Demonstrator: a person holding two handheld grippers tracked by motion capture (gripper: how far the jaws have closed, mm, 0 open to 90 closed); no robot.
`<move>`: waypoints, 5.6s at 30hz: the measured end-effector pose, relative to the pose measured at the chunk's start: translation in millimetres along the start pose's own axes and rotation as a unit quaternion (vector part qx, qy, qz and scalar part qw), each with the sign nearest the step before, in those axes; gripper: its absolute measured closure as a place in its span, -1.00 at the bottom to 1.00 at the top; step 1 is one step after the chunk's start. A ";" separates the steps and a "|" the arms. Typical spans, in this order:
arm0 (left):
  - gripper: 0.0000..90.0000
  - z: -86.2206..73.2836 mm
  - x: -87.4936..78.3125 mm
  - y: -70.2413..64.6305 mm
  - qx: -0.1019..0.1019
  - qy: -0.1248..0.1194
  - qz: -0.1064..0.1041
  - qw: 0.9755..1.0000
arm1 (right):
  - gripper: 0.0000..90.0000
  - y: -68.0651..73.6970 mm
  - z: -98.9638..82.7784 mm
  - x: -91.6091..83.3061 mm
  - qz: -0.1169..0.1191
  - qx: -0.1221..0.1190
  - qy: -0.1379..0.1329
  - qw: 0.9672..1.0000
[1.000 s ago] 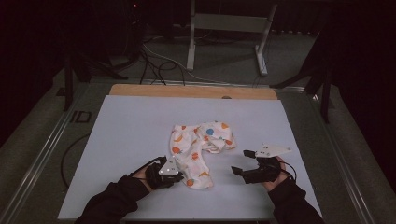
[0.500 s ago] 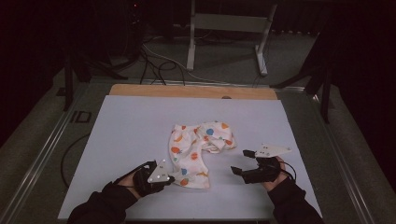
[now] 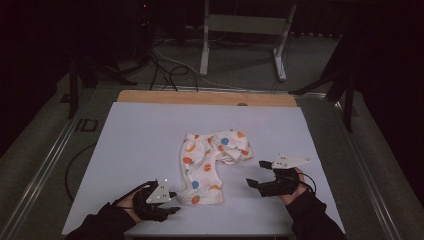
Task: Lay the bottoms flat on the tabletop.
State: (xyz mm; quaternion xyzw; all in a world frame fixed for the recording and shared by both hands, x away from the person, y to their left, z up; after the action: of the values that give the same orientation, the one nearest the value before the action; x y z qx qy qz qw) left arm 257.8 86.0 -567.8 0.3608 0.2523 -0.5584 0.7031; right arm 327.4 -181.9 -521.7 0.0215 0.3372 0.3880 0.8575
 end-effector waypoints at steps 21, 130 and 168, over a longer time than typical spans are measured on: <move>0.32 -1.4 33.8 23.5 0.010 0.003 -0.032 0.999 | -0.60 -0.1 -2.0 1.4 0.003 0.001 0.006 1.000; -0.86 65.1 28.4 31.2 -0.061 -0.083 0.007 0.995 | -0.60 -2.5 0.2 -0.5 0.004 0.004 -0.002 1.000; -0.99 -41.2 -42.2 35.5 -0.181 -0.072 0.121 0.973 | -0.60 -18.6 5.5 13.5 -0.023 0.018 -0.013 0.999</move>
State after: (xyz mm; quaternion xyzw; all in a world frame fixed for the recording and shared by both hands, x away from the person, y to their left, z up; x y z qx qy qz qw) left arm 283.6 148.0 -553.1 0.2138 0.2524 -0.4390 0.8354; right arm 349.2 -184.4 -530.7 0.0342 0.3338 0.3614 0.8700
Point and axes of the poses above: each handheld gripper's, and its own axes: x roughly forward along the jaws, z roughly out of its top, y roughly to its left, the point moved 10 cm from there along x, roughly forward along the jaws, and after that the axes turned 15 degrees about x, right-handed, at the moved point
